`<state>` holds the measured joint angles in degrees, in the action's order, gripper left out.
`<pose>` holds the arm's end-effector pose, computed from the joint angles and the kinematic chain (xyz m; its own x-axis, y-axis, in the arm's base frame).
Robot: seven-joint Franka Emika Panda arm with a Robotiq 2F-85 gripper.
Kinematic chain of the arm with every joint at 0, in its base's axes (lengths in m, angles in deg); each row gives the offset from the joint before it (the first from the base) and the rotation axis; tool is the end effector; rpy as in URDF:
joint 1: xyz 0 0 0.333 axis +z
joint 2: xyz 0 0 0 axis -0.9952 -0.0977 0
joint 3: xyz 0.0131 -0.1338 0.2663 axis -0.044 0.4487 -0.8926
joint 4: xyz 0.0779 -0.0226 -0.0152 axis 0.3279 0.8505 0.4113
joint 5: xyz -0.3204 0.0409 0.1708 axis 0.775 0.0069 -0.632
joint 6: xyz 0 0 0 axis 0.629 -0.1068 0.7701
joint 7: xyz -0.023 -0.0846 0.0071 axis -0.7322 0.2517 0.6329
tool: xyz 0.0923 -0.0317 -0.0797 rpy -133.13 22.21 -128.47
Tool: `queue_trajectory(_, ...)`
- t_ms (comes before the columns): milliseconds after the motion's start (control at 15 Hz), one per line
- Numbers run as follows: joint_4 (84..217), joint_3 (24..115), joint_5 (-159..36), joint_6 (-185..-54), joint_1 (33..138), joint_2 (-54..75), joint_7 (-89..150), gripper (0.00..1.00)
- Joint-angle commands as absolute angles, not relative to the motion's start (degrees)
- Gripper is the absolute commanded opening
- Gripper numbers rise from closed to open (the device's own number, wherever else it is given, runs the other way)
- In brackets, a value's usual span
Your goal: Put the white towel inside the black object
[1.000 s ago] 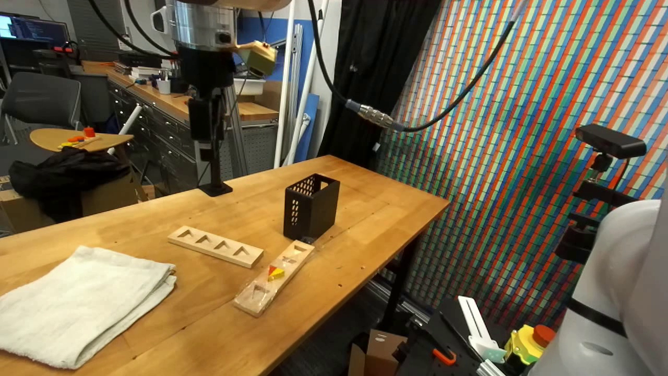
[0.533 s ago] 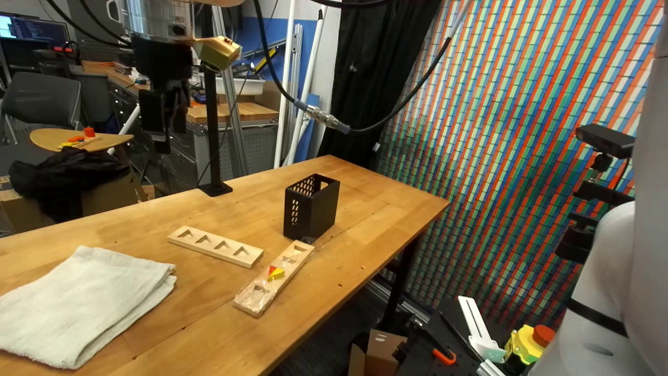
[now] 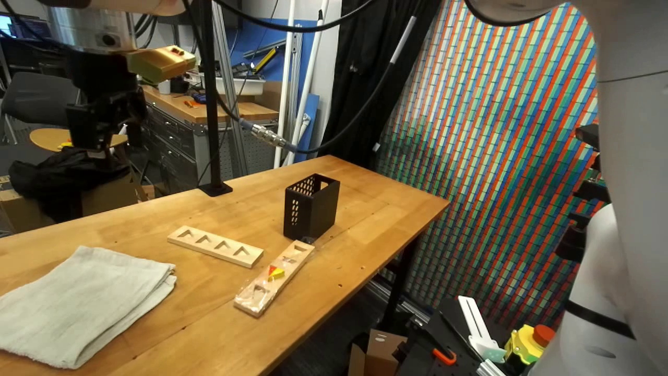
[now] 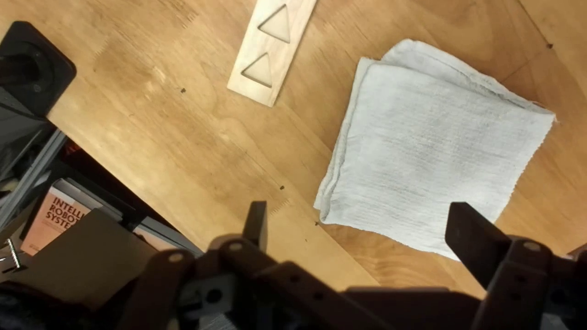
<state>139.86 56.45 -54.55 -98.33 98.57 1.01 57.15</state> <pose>0.6239 0.2385 0.4215 0.6670 0.7427 0.0586 0.7334 -0.6684 0.1237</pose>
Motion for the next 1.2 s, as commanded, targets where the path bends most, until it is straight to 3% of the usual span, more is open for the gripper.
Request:
queue_trajectory(0,131.02,56.22,-52.25,-95.61,101.88,-5.89,51.24,1.0)
queue_trajectory(1133,126.16,55.95,-58.58,-103.17,105.47,-20.96,37.25,1.0)
